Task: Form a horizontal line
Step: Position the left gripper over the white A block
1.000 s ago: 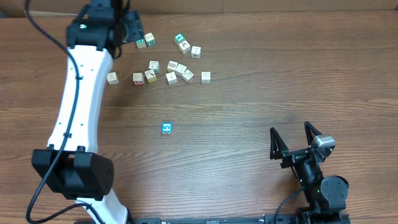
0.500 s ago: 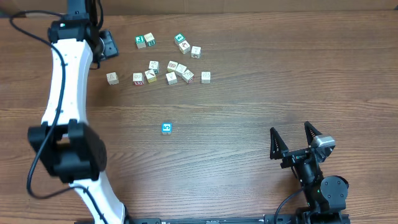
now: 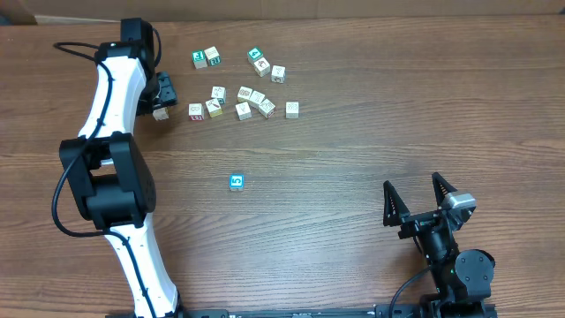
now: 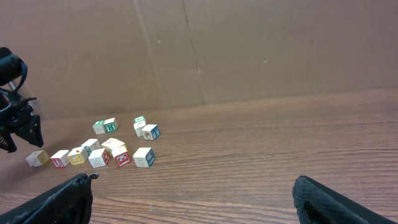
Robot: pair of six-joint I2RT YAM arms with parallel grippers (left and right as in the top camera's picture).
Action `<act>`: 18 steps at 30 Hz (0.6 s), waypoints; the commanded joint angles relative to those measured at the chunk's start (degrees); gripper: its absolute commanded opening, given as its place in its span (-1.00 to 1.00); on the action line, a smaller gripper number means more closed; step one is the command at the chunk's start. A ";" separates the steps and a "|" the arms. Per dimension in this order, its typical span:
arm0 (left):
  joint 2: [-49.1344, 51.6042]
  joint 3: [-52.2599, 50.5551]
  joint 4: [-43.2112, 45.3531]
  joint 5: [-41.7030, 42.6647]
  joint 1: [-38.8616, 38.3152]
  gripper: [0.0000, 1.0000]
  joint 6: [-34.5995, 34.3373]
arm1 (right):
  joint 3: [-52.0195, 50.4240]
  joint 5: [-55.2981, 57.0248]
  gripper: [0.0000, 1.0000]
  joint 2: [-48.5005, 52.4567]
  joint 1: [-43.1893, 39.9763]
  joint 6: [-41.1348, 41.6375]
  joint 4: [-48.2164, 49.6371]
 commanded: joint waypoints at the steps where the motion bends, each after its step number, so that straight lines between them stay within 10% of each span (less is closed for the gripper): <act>1: 0.09 0.11 0.17 0.37 1.18 0.21 1.55 | -0.61 -0.07 1.00 -0.46 -0.26 0.15 0.28; 18: 0.33 -5.99 9.94 4.66 1.05 0.16 5.81 | -0.61 -0.07 1.00 -0.46 -0.26 0.15 0.26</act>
